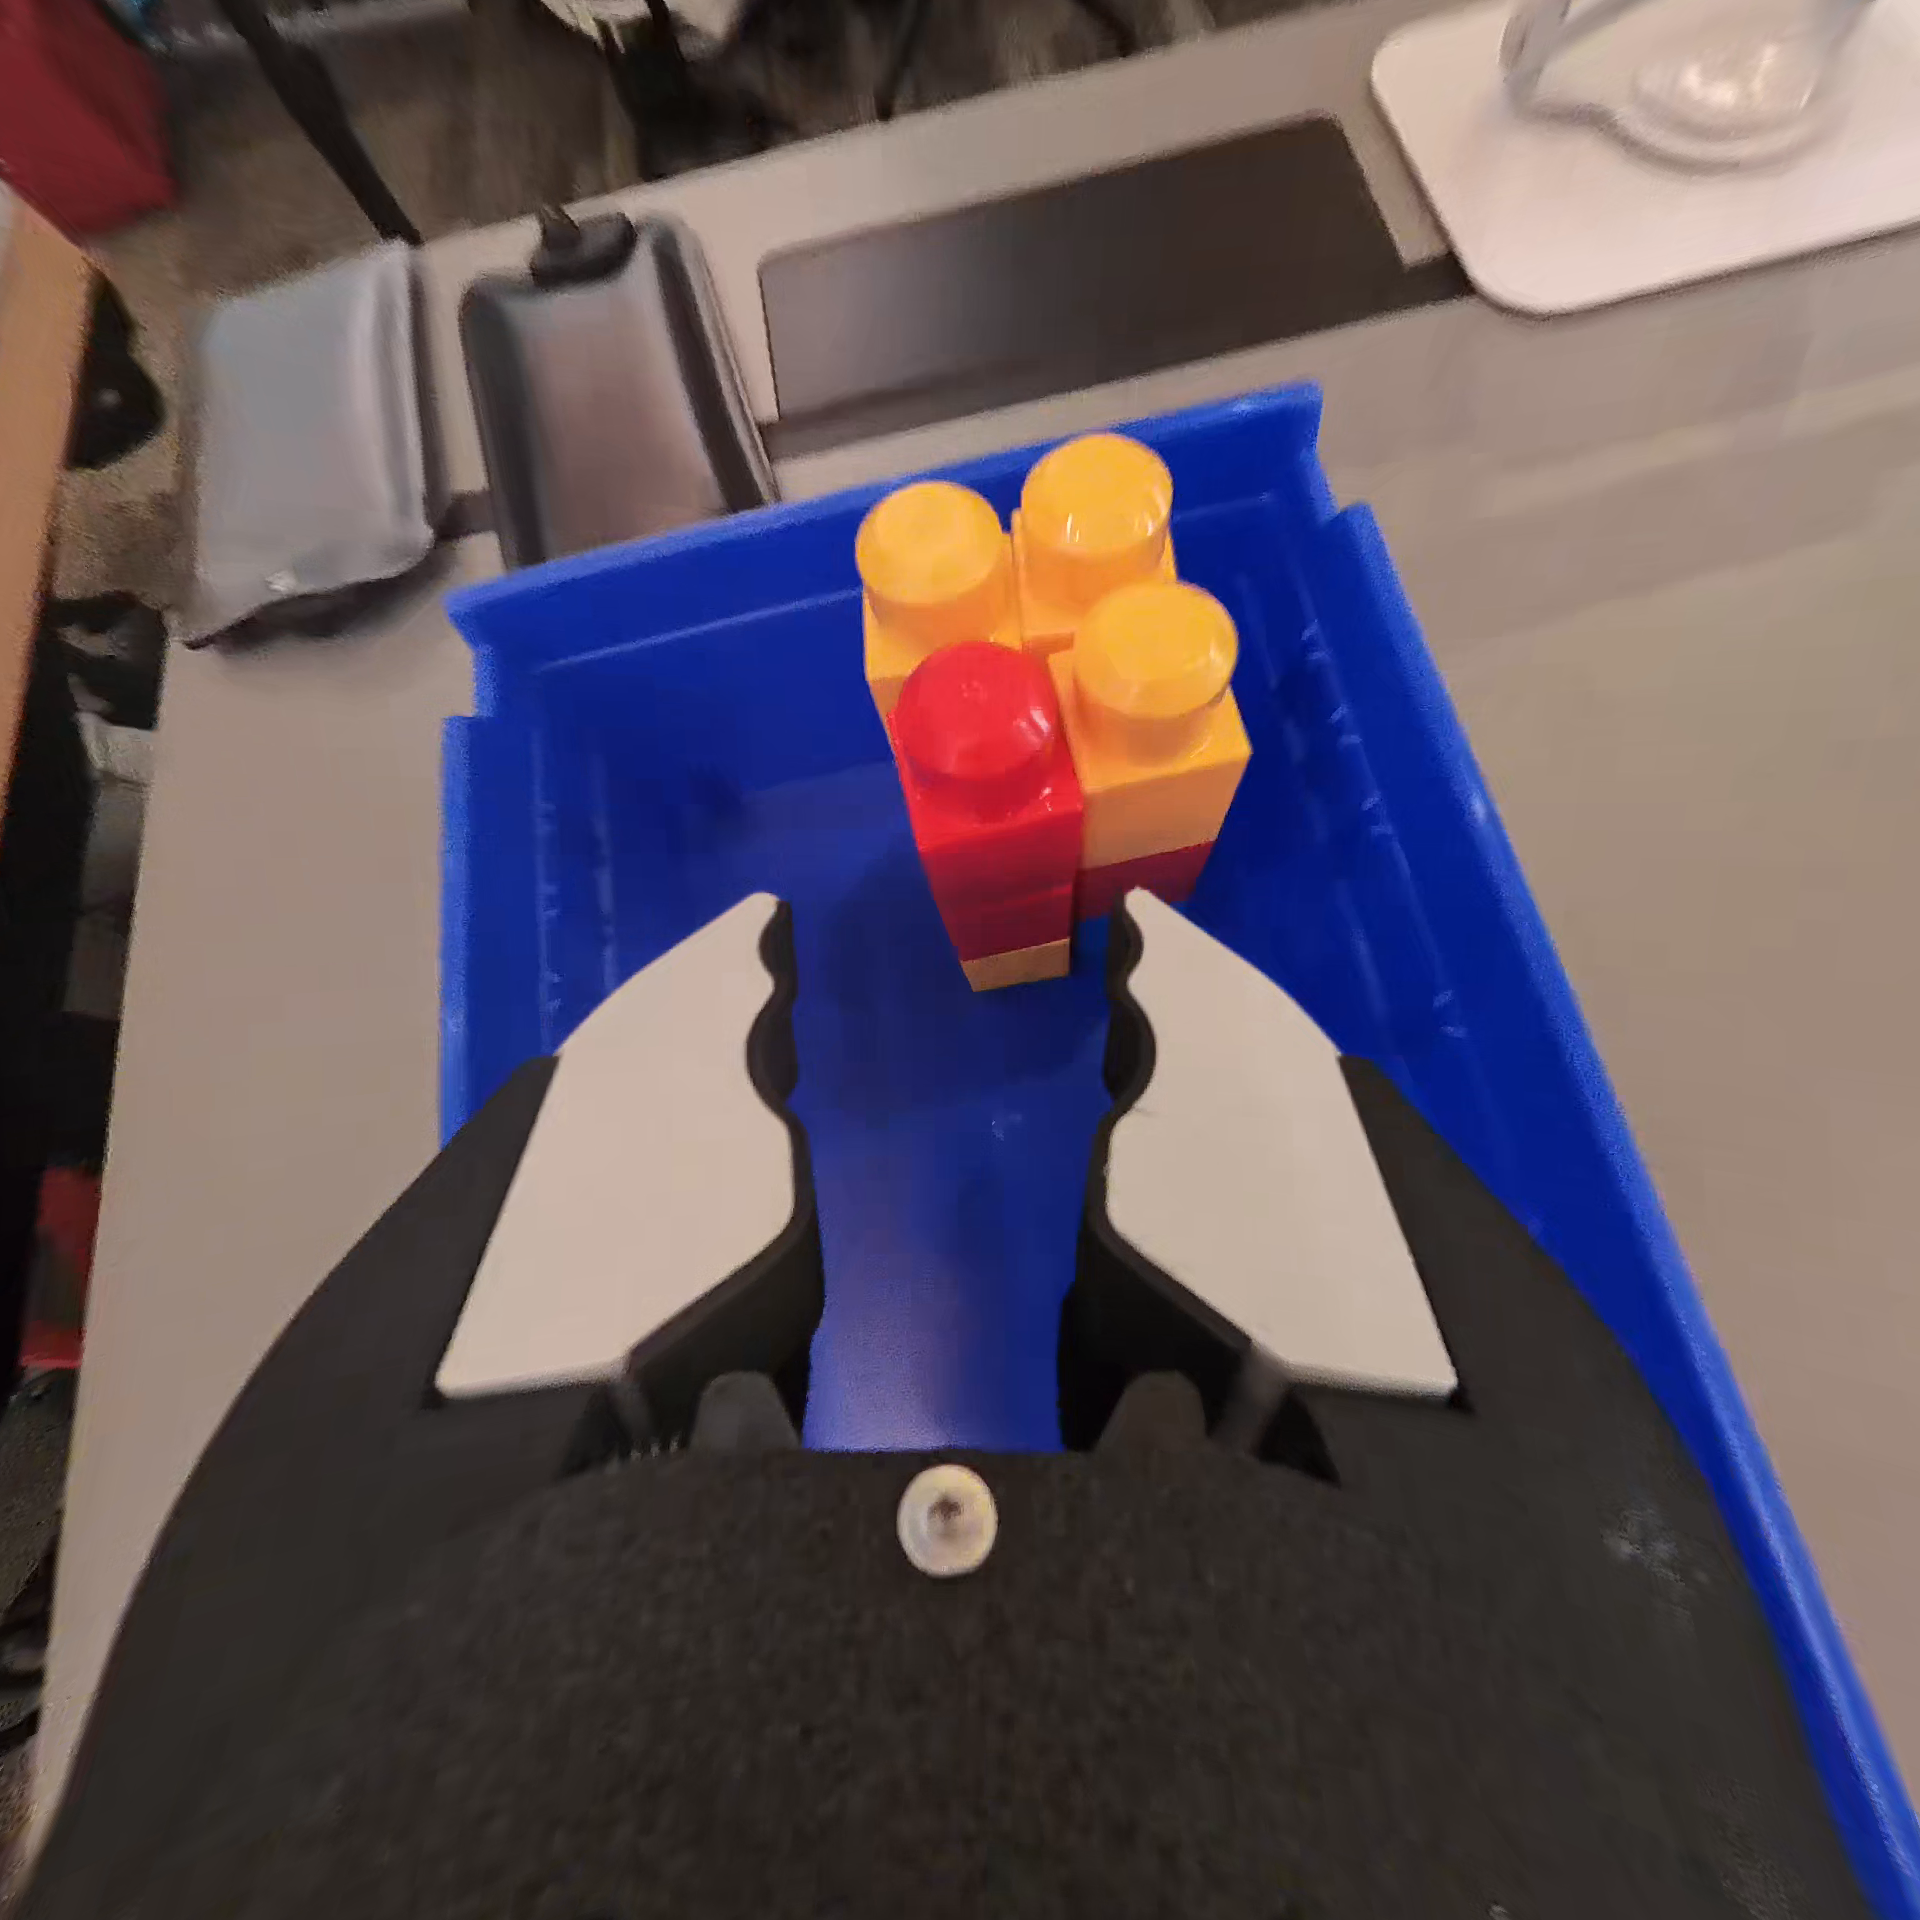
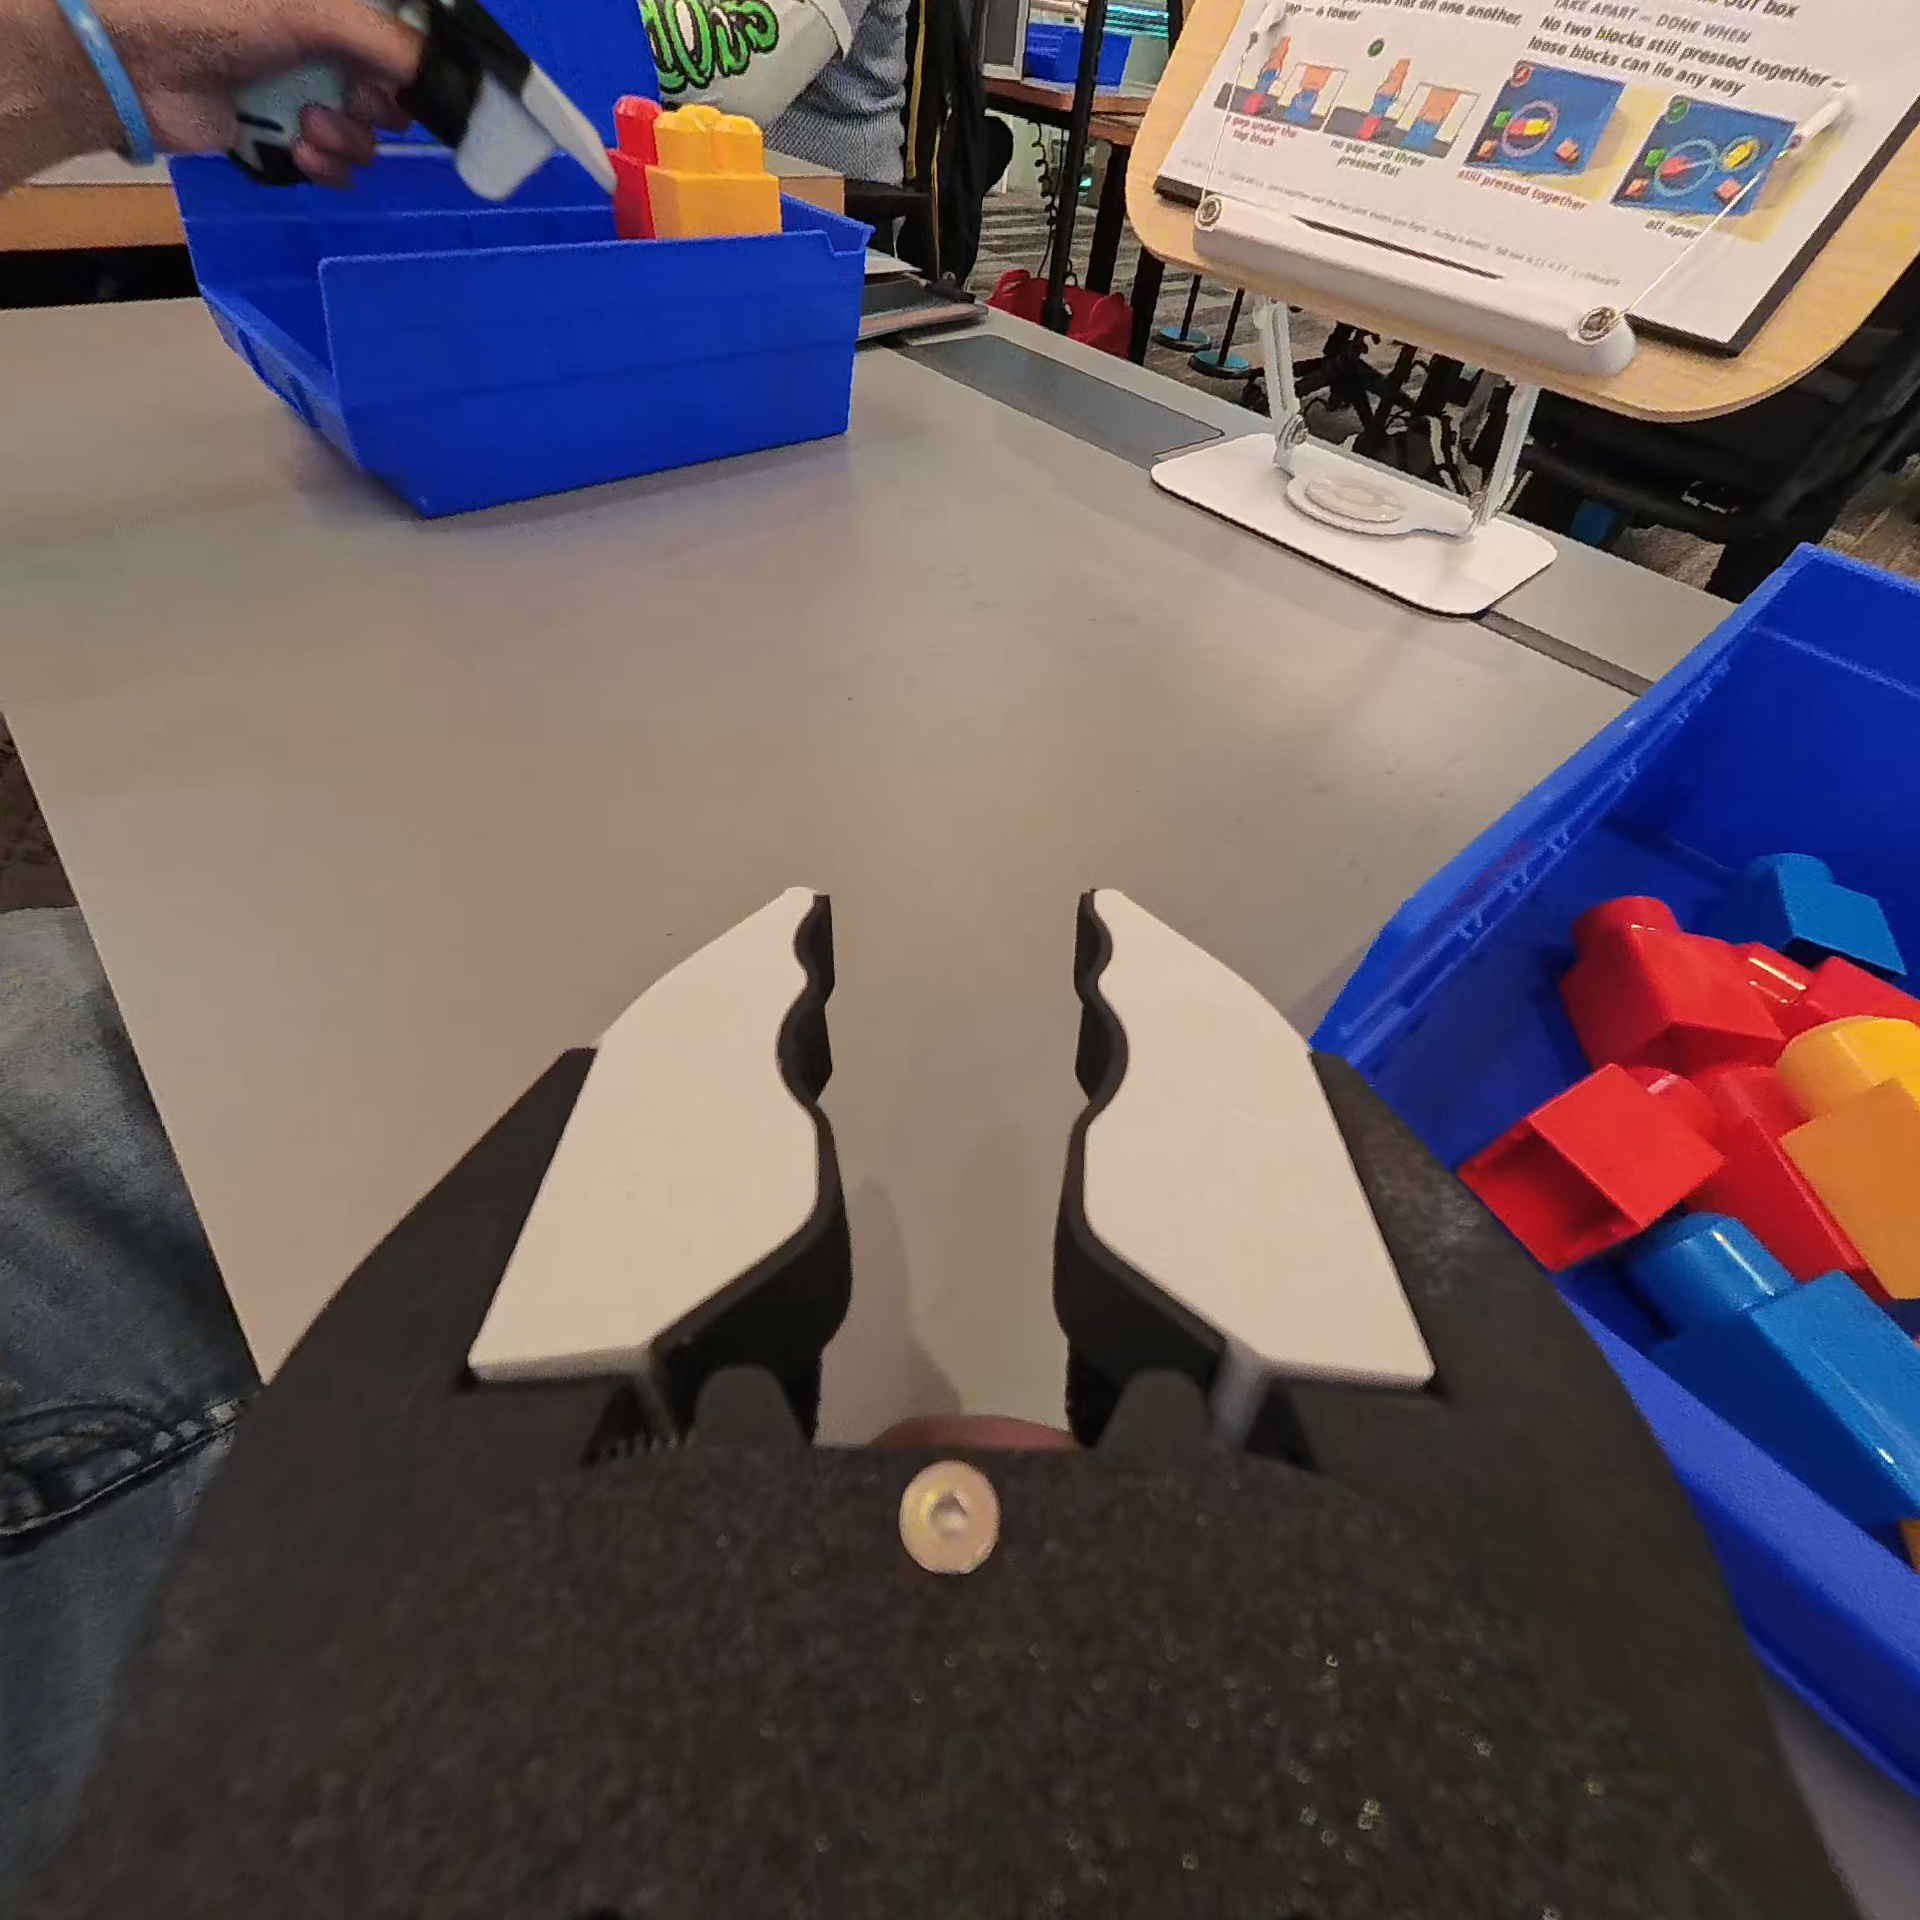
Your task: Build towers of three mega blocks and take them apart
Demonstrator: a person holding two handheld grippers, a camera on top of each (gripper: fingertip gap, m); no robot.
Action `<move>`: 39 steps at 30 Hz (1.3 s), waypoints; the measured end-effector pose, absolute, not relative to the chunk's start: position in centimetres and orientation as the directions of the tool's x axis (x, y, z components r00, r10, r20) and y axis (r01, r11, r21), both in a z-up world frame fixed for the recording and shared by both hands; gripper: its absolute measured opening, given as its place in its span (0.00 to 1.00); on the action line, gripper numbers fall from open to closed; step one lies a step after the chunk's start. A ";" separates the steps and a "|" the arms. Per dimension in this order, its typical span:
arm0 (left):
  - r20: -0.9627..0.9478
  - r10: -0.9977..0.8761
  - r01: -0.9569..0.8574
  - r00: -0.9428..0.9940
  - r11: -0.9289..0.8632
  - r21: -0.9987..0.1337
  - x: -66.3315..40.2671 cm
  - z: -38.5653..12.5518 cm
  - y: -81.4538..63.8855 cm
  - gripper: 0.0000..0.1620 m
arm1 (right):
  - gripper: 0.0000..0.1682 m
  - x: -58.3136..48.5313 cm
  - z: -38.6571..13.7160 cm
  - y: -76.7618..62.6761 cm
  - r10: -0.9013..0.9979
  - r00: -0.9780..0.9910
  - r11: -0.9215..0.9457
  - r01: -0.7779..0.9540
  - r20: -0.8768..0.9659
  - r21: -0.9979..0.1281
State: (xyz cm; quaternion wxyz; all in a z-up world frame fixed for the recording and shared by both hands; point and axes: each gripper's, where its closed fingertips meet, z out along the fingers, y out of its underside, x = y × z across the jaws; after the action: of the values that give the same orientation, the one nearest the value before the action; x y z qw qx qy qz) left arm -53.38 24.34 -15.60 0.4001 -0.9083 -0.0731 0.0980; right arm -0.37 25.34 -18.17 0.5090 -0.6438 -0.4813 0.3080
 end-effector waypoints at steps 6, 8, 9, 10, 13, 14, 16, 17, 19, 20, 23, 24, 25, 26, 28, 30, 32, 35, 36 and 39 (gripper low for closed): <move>-0.128 0.215 0.054 0.968 -0.680 -0.732 -54.3 -17.9 25.6 0.33 | 0.26 -0.3 -18.5 25.5 0.935 0.346 -0.038 0.309 0.075 -0.950; -0.089 0.210 0.074 0.974 -0.660 -0.748 -54.1 -18.2 26.0 0.33 | 0.26 -0.4 -18.6 25.4 0.938 0.340 -0.041 0.313 0.071 -0.949; -0.082 0.205 0.076 0.975 -0.660 -0.747 -54.0 -18.4 26.1 0.33 | 0.26 -0.4 -18.7 25.3 0.939 0.337 -0.040 0.318 0.074 -0.947; -0.084 0.204 0.075 0.975 -0.665 -0.743 -54.0 -18.6 26.2 0.34 | 0.26 -0.5 -18.8 25.2 0.939 0.335 -0.036 0.324 0.079 -0.946; -0.077 0.210 0.084 0.975 -0.663 -0.744 -54.2 -18.9 26.5 0.35 | 0.26 -0.7 -18.9 25.0 0.942 0.324 -0.025 0.335 0.090 -0.942; -0.079 0.217 0.088 0.973 -0.661 -0.745 -54.3 -19.0 26.6 0.35 | 0.26 -0.8 -19.0 24.9 0.943 0.320 -0.022 0.338 0.092 -0.941; -0.078 0.214 0.085 0.974 -0.661 -0.745 -54.3 -19.2 26.9 0.35 | 0.26 -1.0 -19.1 24.7 0.945 0.313 -0.018 0.345 0.097 -0.939; -0.078 0.212 0.085 0.974 -0.663 -0.743 -54.3 -19.4 27.1 0.35 | 0.26 -1.0 -19.1 24.6 0.945 0.310 -0.015 0.347 0.100 -0.938; -0.079 0.210 0.084 0.975 -0.668 -0.739 -54.4 -19.9 27.5 0.36 | 0.26 -1.1 -19.2 24.5 0.947 0.304 -0.012 0.351 0.102 -0.936; -0.079 0.212 0.086 0.974 -0.669 -0.738 -54.5 -20.1 27.6 0.36 | 0.26 -1.1 -19.2 24.5 0.948 0.303 -0.012 0.352 0.102 -0.936; -0.050 0.227 0.117 0.973 -0.662 -0.741 -54.7 -20.9 28.2 0.36 | 0.26 -1.2 -19.2 24.4 0.948 0.301 -0.014 0.352 0.099 -0.936; -0.032 0.234 0.136 0.972 -0.664 -0.735 -54.7 -21.3 28.4 0.36 | 0.25 -1.2 -19.2 24.4 0.948 0.302 -0.014 0.350 0.098 -0.937; -0.012 0.240 0.157 0.971 -0.669 -0.726 -54.6 -21.8 28.5 0.35 | 0.25 -1.2 -19.2 24.4 0.948 0.303 -0.016 0.349 0.097 -0.937; 0.003 0.251 0.176 0.968 -0.670 -0.721 -54.6 -22.2 28.6 0.35 | 0.26 -1.2 -19.1 24.4 0.948 0.303 -0.018 0.348 0.094 -0.937; 0.015 0.254 0.186 0.967 -0.663 -0.725 -54.5 -22.5 28.8 0.29 | 0.26 -1.2 -19.2 24.4 0.949 0.303 -0.024 0.345 0.088 -0.938; -0.010 0.276 0.181 0.961 -0.656 -0.733 -54.9 -22.6 28.8 0.26 | 0.25 -1.2 -19.2 24.5 0.949 0.304 -0.028 0.344 0.083 -0.939; -0.041 0.291 0.169 0.956 -0.660 -0.732 -55.3 -22.5 28.5 0.26 | 0.25 -1.1 -19.2 24.5 0.949 0.304 -0.031 0.343 0.080 -0.939; -0.043 0.266 0.148 0.963 -0.654 -0.742 -55.3 -21.5 27.8 0.25 | 0.25 -1.1 -19.1 24.6 0.949 0.306 -0.032 0.340 0.078 -0.940; -0.031 0.249 0.142 0.968 -0.643 -0.752 -55.2 -20.9 27.4 0.25 | 0.25 -1.0 -19.1 24.6 0.949 0.307 -0.033 0.339 0.077 -0.940; -0.003 0.177 0.106 0.984 -0.604 -0.790 -54.5 -18.1 25.8 0.25 | 0.25 -0.9 -19.2 24.7 0.949 0.309 -0.042 0.334 0.067 -0.941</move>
State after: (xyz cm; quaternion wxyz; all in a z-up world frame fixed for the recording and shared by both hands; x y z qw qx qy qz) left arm -54.51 25.82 -18.06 0.4380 -0.8946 -0.0789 0.0404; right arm -0.91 24.71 -19.17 0.4837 -0.6484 -0.4948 0.3175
